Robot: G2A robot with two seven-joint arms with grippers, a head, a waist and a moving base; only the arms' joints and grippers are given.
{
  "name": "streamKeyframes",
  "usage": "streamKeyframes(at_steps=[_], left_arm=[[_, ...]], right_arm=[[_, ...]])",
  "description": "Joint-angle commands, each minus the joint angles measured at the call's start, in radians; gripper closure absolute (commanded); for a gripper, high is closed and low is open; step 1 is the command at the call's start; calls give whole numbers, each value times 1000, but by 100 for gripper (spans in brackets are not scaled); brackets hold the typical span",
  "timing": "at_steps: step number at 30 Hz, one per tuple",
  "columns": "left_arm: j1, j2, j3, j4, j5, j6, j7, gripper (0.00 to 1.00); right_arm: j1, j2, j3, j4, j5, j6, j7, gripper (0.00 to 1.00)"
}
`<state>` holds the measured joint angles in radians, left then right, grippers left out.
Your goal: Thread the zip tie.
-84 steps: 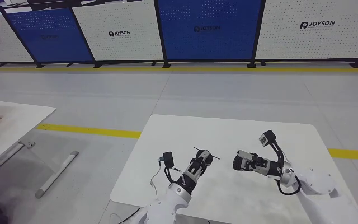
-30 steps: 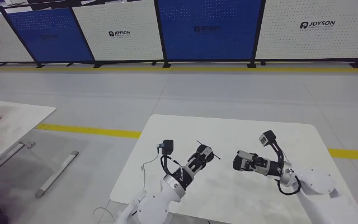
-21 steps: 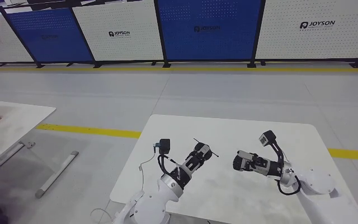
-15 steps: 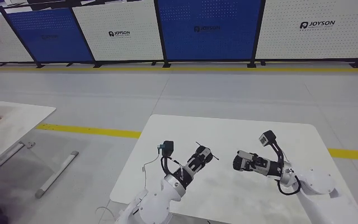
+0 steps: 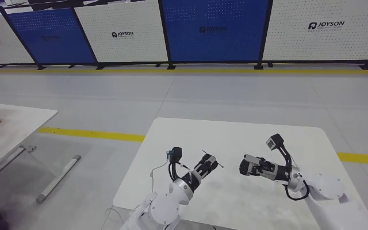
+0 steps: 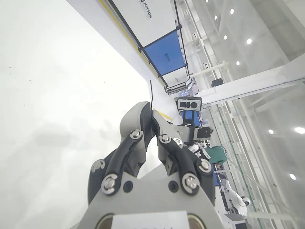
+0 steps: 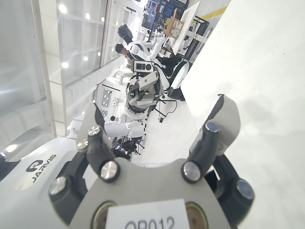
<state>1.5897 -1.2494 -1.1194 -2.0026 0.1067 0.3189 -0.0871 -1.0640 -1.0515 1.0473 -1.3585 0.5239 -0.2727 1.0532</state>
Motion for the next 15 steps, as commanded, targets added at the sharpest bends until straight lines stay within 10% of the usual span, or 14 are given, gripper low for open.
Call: streamKeyframes(at_steps=[1, 8, 15], left_arm=[[-10, -1, 2, 30, 9, 13, 11, 100], [-31, -8, 19, 70, 8, 21, 45, 100], [-24, -16, -2, -28, -115, -35, 73, 100]], right_arm=[[0, 0, 0, 0, 0, 0, 0, 0], [0, 0, 0, 0, 0, 0, 0, 0], [0, 0, 0, 0, 0, 0, 0, 0]])
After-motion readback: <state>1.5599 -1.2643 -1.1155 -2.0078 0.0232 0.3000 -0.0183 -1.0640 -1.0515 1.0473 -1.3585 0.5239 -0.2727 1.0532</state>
